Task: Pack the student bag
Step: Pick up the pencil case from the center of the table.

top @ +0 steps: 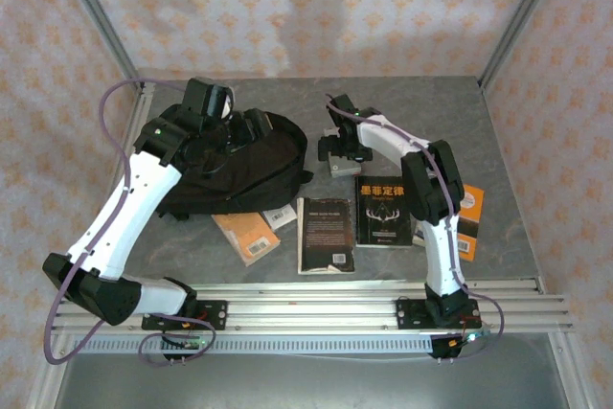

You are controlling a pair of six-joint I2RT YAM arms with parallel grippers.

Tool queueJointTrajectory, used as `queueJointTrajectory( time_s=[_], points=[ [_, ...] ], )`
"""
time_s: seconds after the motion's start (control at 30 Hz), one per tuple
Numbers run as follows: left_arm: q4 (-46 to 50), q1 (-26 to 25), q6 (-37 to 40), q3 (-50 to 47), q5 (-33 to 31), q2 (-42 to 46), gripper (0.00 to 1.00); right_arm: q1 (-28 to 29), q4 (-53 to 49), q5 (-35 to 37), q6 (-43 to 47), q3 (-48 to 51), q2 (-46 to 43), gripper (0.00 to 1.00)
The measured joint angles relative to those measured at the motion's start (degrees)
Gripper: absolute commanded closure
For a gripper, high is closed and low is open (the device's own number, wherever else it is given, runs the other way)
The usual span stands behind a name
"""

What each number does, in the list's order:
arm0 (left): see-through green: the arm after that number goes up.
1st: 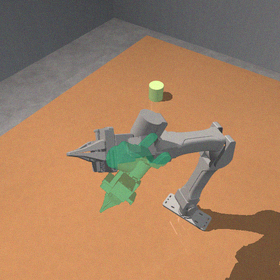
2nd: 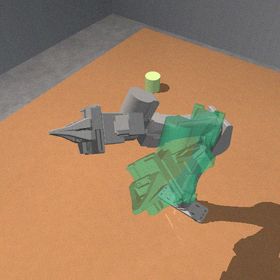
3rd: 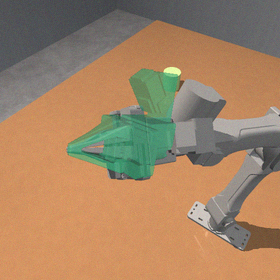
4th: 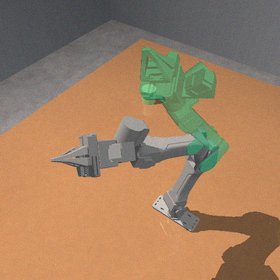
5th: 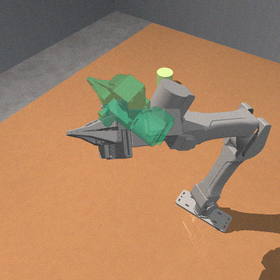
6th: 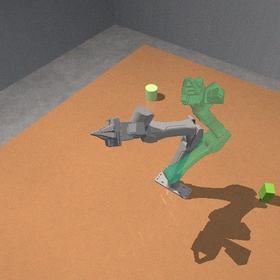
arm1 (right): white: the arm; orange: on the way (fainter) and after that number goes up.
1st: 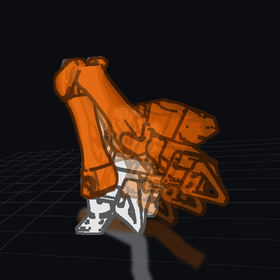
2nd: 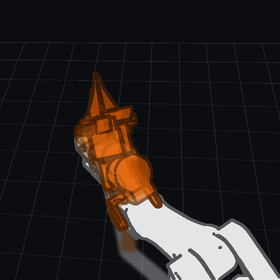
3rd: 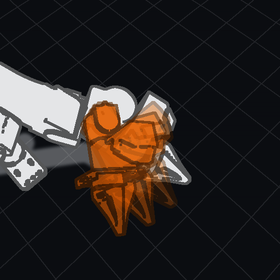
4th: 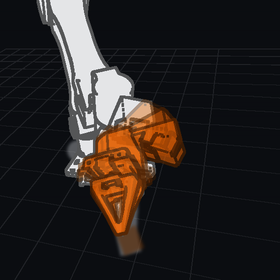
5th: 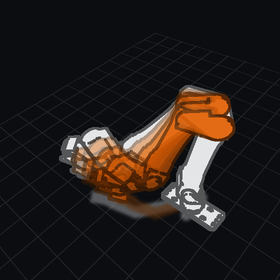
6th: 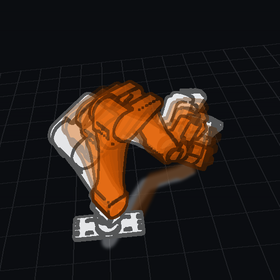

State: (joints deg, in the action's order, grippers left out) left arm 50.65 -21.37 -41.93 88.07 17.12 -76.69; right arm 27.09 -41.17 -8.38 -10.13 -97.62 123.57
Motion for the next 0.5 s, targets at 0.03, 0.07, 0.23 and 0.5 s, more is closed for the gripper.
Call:
queueJointTrajectory(
  time_s=[0.03,0.07,0.23,0.5],
  points=[
    [0.09,0.0,0.0,-0.26,0.04,0.07,0.32,0.2,-0.2,0.22,0.11,0.0,0.24,0.01],
    [0.11,0.0,0.0,-0.46,0.17,0.13,0.32,0.35,-0.39,0.48,0.22,0.0,0.57,0.01],
    [0.26,0.0,0.0,-1.16,0.44,0.81,0.32,0.5,-1.49,2.27,0.39,0.02,2.51,0.09],
    [1.4,0.0,0.02,-1.57,0.37,4.33,0.31,0.72,-2.1,4.33,0.13,2.23,-0.13,0.22]
  ],
)
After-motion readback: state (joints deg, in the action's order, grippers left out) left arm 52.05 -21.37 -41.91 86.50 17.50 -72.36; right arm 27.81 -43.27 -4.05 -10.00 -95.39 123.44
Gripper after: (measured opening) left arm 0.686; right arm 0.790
